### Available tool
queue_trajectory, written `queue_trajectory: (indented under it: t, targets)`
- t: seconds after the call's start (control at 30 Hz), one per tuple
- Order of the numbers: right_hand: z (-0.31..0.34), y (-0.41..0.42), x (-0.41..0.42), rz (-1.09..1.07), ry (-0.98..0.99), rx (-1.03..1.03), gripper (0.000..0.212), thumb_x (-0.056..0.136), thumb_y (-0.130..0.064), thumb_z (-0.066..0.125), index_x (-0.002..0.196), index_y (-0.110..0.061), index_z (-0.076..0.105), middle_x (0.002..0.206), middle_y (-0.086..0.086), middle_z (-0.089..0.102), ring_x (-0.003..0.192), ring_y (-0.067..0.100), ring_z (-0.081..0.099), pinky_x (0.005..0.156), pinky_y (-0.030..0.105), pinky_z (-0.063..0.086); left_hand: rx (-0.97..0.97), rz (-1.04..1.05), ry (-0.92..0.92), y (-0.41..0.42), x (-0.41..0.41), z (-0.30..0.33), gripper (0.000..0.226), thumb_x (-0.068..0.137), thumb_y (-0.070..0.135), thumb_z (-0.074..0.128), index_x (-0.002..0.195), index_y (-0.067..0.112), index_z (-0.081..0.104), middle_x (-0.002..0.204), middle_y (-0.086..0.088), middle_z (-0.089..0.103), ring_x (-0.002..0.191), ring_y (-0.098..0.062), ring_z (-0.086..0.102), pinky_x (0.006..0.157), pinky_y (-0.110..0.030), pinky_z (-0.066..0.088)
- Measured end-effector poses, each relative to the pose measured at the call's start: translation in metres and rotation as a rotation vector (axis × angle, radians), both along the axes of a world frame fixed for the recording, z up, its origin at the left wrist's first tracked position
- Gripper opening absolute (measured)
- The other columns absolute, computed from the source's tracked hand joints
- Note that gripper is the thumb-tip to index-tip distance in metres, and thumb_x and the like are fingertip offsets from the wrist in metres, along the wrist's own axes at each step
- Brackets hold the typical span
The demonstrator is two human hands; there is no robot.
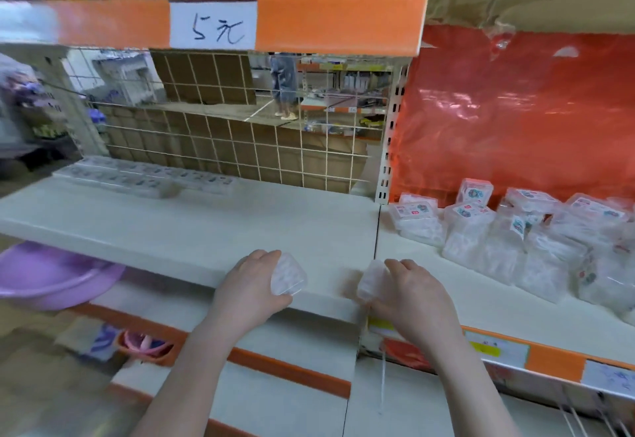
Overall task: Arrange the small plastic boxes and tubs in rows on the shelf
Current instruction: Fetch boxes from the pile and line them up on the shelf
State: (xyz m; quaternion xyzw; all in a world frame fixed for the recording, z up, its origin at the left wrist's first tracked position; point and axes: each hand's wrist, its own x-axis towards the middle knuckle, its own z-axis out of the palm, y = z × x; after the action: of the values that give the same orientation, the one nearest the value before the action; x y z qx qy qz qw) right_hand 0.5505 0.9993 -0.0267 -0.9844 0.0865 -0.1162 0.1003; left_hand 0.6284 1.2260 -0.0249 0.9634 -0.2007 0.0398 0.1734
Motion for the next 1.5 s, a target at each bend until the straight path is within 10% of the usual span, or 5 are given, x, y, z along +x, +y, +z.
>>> queue_trajectory:
  t: [0.67, 1.5]
  targets:
    - [0.019, 0.276, 0.116, 0.031, -0.002, 0.084, 0.047, 0.082, -0.034, 0.059, 0.123, -0.013, 0.051, 0.115, 0.005, 0.056, 0.105, 0.025, 0.053, 0.079, 0.029, 0.04, 0.041, 0.121, 0.026, 0.284, 0.08, 0.028, 0.062, 0.077, 0.038, 0.066, 0.131, 0.017, 0.045, 0.128, -0.003, 0.049, 0.119, -0.022, 0.046, 0.093, -0.036, 0.044]
    - [-0.007, 0.326, 0.316, 0.113, 0.278, 0.111, 0.045, 0.084, -0.033, 0.061, 0.121, -0.012, 0.048, 0.117, 0.01, 0.052, 0.106, 0.029, 0.052, 0.086, 0.033, 0.044, 0.027, 0.125, 0.144, 0.327, 0.247, 0.006, 0.077, 0.077, 0.039, 0.069, 0.143, 0.018, 0.035, 0.136, -0.001, 0.044, 0.122, -0.02, 0.044, 0.098, -0.033, 0.04]
